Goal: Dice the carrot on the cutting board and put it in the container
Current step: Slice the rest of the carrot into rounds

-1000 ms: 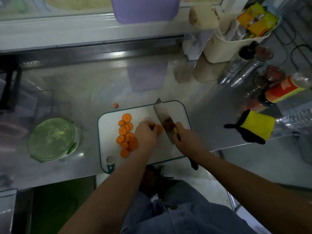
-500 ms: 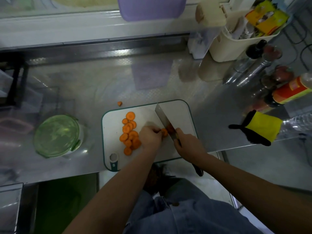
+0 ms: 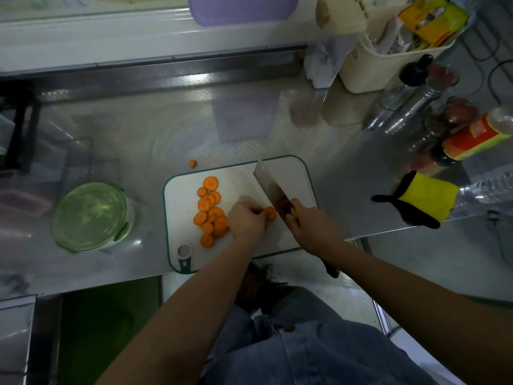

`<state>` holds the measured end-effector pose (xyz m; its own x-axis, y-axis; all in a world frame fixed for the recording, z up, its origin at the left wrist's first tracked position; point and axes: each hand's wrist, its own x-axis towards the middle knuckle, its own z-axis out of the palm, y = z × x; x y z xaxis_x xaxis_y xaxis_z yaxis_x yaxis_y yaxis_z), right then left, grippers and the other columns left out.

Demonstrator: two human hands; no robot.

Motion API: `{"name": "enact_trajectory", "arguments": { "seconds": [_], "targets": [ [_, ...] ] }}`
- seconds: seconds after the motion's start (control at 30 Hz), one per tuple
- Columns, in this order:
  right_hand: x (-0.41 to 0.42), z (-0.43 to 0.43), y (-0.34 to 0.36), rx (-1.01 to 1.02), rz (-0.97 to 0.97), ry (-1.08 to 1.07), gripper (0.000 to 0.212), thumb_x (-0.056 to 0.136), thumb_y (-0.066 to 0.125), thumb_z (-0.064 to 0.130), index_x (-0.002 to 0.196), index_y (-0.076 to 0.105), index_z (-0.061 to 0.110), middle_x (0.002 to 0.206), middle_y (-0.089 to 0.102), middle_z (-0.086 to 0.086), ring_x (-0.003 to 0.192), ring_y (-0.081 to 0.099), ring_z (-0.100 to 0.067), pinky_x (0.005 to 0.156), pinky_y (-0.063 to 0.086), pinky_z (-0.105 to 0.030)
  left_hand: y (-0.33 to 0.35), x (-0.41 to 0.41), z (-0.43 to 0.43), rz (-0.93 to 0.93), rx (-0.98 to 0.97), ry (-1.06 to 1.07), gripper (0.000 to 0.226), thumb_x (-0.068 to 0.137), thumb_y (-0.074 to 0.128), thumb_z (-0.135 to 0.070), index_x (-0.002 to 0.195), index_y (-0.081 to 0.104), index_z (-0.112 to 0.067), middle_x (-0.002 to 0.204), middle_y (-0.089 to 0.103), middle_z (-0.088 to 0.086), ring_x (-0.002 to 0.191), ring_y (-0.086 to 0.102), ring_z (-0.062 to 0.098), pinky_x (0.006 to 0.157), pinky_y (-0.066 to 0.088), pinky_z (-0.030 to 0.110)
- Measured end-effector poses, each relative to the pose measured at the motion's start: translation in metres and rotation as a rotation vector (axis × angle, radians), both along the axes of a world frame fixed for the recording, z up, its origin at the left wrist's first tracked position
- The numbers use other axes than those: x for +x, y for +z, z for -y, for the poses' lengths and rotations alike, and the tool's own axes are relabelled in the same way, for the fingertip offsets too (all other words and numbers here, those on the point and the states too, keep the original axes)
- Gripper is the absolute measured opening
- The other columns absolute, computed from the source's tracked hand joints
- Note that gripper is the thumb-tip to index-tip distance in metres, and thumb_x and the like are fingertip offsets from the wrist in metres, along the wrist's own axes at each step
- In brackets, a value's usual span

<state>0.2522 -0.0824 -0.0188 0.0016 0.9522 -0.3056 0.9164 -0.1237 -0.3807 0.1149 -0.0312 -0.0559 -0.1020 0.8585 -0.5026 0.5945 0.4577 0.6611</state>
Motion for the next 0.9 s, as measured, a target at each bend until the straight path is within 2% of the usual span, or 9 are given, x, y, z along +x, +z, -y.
{"name": "enact_trajectory", "arguments": {
  "seconds": [0.17,0.37,0.5,0.77,0.9],
  "targets": [
    [-0.001,0.0,0.002,-0.007,0.0,0.025,0.027,0.099,0.04,0.027,0.122,0.038,0.013,0.068,0.049,0.0,0.052,0.043,-0.016,0.046,0.03,-0.029,0.002,0.0,-0.001,0.014,-0.015,0.004,0.018,0.076,0.078,-0.03,0.083,0.076,-0.013,0.084,0.074,0.007,0.078,0.067,0.023,0.074,0.056,0.037],
    [-0.004,-0.003,0.007,-0.046,0.054,0.085,0.029,0.099,0.04,0.026,0.125,0.036,0.013,0.067,0.042,0.003,0.057,0.044,-0.019,0.051,0.033,-0.031,0.001,0.002,-0.001,0.022,-0.03,0.037,0.014,0.076,0.078,-0.027,0.079,0.075,-0.014,0.081,0.073,0.006,0.076,0.067,0.022,0.072,0.056,0.036],
    [-0.004,-0.002,0.008,-0.066,0.1,0.106,0.031,0.1,0.038,0.026,0.127,0.035,0.012,0.071,0.045,0.001,0.058,0.044,-0.02,0.053,0.033,-0.031,0.002,0.002,-0.002,0.019,-0.045,0.043,0.014,0.077,0.078,-0.026,0.081,0.075,-0.013,0.082,0.072,0.006,0.076,0.066,0.022,0.069,0.055,0.033],
    [-0.015,-0.002,-0.012,-0.092,0.106,0.057,0.027,0.099,0.038,0.021,0.123,0.037,0.009,0.085,0.062,-0.012,0.065,0.053,-0.029,0.055,0.035,-0.033,0.002,0.003,-0.003,0.044,-0.033,0.047,0.017,0.075,0.078,-0.023,0.087,0.077,-0.01,0.087,0.073,0.009,0.08,0.067,0.024,0.073,0.056,0.037],
    [-0.012,-0.004,-0.015,-0.053,0.062,0.031,0.029,0.1,0.037,0.027,0.123,0.038,0.009,0.081,0.06,-0.011,0.06,0.047,-0.027,0.054,0.033,-0.032,0.002,0.002,-0.003,0.043,-0.038,0.053,0.016,0.077,0.077,-0.022,0.086,0.077,-0.01,0.088,0.073,0.01,0.082,0.067,0.025,0.076,0.056,0.04]
  ]
}}
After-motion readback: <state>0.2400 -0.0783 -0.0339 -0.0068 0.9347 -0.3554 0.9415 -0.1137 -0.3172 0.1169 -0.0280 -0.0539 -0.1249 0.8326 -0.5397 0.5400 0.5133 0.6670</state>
